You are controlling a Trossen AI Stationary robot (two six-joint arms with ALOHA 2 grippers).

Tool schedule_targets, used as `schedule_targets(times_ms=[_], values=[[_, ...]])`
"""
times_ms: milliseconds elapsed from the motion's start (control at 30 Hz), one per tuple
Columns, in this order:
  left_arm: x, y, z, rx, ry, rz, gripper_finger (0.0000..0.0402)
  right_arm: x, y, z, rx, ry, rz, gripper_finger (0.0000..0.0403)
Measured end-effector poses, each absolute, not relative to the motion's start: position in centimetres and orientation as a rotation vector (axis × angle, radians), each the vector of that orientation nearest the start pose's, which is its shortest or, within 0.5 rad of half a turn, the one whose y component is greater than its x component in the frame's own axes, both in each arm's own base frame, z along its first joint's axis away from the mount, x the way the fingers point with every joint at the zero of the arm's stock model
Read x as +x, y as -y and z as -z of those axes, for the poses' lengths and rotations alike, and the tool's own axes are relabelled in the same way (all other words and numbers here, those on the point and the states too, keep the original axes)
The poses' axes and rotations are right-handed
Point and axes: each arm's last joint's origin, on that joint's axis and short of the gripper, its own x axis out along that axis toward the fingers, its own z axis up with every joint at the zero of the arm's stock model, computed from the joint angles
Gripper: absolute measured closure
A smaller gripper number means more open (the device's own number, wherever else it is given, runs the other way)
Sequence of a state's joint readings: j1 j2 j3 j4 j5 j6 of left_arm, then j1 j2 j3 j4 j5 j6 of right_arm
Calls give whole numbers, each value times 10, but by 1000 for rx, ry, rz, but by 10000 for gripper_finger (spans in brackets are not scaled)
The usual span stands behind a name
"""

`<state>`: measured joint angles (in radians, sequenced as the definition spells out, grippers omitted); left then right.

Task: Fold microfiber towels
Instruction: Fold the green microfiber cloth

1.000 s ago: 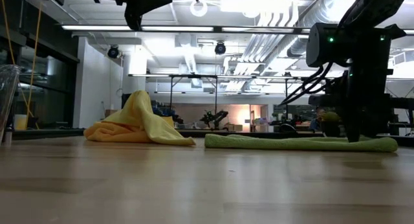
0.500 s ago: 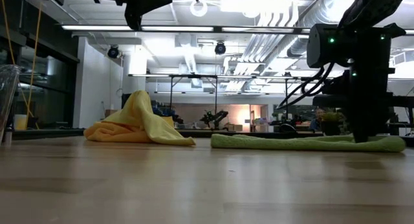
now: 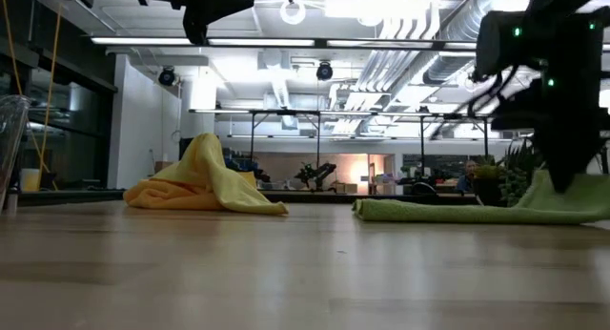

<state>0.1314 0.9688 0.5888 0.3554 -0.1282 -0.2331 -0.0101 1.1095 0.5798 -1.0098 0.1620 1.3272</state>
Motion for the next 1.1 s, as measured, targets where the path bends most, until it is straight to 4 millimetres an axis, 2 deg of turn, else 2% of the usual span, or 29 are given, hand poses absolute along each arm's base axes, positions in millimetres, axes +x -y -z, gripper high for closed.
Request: schedule_targets(times_ms=[167, 300, 667, 1100], values=[[214, -32, -284, -233, 8, -275, 204, 157, 8, -196, 946, -1045, 1062, 403], [214, -33, -284, -232, 8, -280, 204, 171, 8, -204, 994, -932, 1010, 403], [214, -33, -282, -231, -8, -282, 204, 208, 9, -204, 1109, -685, 891, 403], [213, -31, -265, -265, -179, -297, 204, 240, 9, -190, 1183, -595, 814, 403]])
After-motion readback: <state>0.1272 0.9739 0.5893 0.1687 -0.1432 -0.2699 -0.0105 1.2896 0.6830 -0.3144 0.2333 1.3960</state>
